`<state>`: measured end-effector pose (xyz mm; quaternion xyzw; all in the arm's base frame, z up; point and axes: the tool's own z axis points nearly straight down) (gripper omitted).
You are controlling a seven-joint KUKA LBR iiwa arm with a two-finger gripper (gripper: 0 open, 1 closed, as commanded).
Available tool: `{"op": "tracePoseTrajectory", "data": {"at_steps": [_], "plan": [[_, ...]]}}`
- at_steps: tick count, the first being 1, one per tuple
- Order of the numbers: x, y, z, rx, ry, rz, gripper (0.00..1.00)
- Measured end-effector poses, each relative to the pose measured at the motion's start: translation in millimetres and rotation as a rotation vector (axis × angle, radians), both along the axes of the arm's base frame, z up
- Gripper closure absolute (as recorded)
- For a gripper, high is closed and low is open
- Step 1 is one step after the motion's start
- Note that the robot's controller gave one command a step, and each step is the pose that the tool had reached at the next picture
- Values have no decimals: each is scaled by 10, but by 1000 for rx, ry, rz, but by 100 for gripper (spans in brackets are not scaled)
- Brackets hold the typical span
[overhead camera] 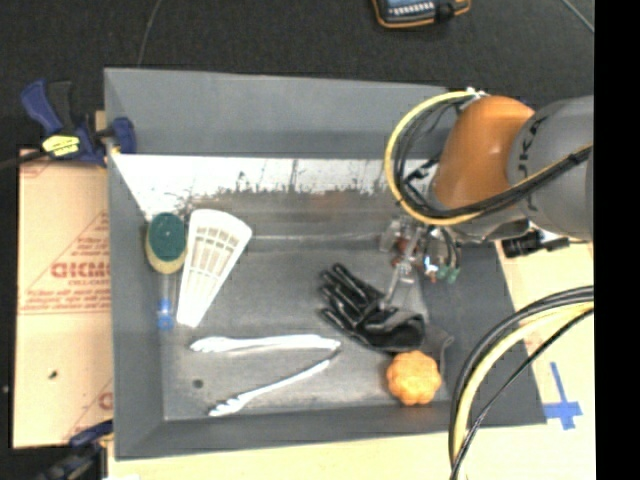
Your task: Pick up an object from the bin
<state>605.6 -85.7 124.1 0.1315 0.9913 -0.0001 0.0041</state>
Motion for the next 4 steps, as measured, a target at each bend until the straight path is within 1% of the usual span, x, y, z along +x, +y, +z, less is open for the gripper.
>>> {"op": "tracePoseTrajectory", "data": {"at_steps": [1,2,3,4], "plan": [[-123,312,357,-5,-9,114,0],[-255,403,-160,1,3,-139,0],[-243,349,-531,-2,-19,-90,0],[-414,402,-523,1,-12,-184,100]]}}
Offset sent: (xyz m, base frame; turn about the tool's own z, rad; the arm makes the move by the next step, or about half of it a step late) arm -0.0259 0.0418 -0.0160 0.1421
